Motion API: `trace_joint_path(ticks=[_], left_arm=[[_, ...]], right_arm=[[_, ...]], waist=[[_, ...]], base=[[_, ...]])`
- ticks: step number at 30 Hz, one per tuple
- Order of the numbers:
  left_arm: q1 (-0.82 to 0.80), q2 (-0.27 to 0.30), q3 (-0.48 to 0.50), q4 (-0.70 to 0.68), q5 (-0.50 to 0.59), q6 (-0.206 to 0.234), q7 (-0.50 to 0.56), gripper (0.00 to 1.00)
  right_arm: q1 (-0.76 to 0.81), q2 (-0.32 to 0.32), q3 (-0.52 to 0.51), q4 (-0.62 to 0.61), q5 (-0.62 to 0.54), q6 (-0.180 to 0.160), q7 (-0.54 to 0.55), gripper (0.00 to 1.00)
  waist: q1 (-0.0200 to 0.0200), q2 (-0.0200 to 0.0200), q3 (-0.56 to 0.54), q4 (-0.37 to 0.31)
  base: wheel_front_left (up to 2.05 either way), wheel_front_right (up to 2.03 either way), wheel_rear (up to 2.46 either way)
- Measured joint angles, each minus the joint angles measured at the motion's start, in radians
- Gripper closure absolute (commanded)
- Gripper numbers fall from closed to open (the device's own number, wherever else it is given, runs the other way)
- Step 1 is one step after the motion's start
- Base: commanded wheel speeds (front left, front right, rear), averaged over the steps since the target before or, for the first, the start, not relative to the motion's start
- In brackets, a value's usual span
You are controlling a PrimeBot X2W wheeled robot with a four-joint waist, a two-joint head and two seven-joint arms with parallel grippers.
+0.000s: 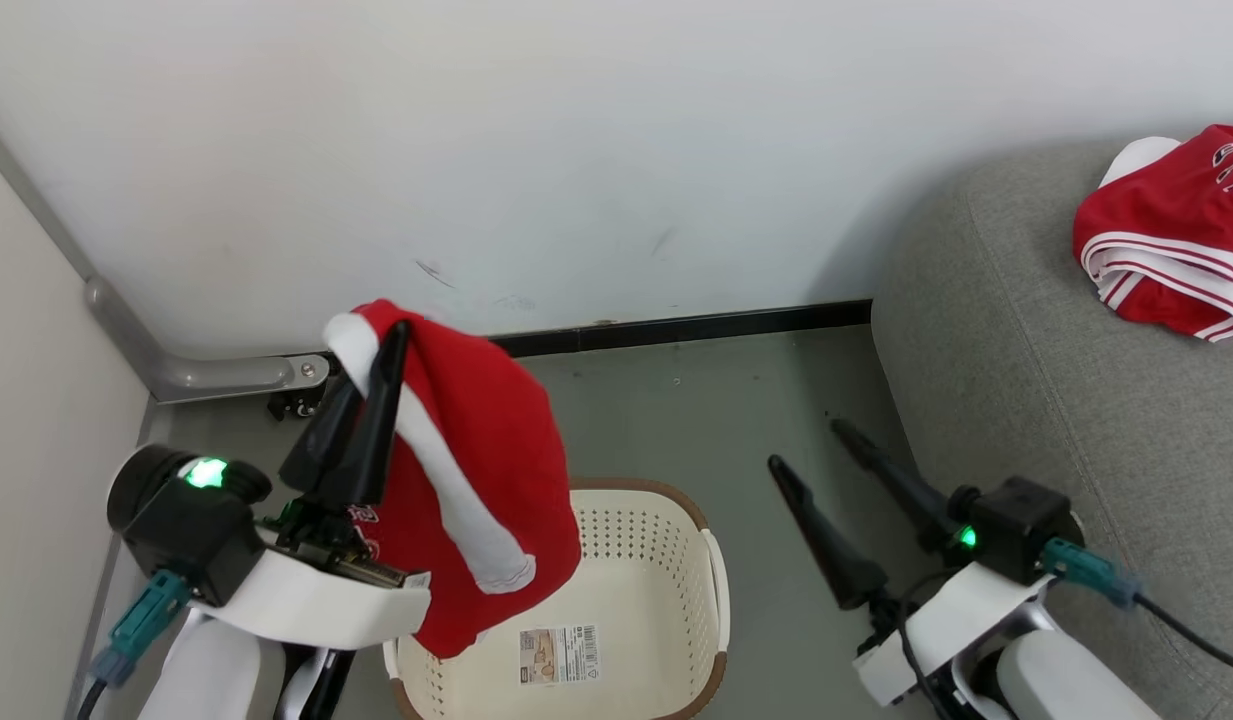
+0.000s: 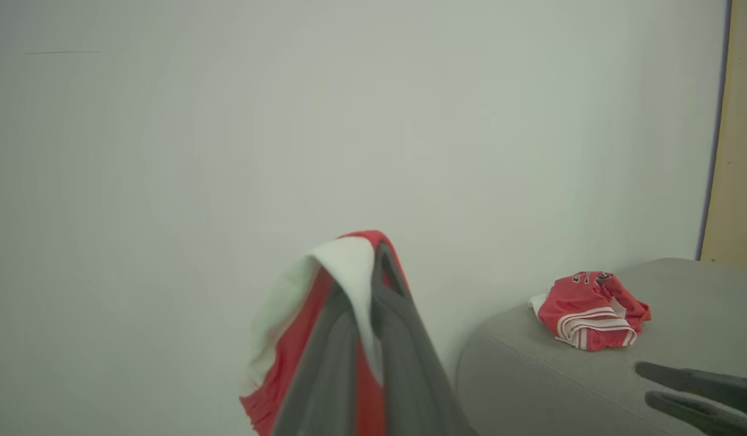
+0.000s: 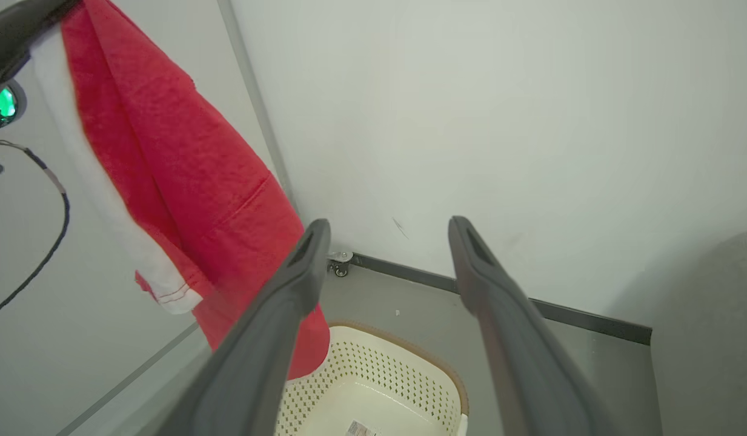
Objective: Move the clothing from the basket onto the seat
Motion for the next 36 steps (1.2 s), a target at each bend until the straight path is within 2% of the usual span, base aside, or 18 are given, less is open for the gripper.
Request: trace_joint_path(ticks=[11,16,36], left_arm=[[-0.109,0.017,-0.091,-0.069,0.028,-0.026,0.044,1.00],[-0.155,0.014,-0.153,-0.093,0.032,-0.035,0.069,1.00],[-0.235,-0.011,-0.300,-0.140,0.034,-0.044,0.115,1.00]], right_arm=[[-0.012,-0.042,0.109,-0.002,0.020,0.000,0.000,0.00],[-0.064,-0.056,0.174,-0.001,0.045,0.000,0.000,0.00],[-0.135,-0.089,0.279,0.046,0.140,0.000,0.000,0.00]], waist=[[0.0000,0.0000,0.007,-0.003],[0.0000,0.0000,0.013,-0.005],[0.0000,0.0000,0.012,0.014]], base=[[0.00,0.00,0.00],[0.00,0.00,0.00],[0.00,0.00,0.00]])
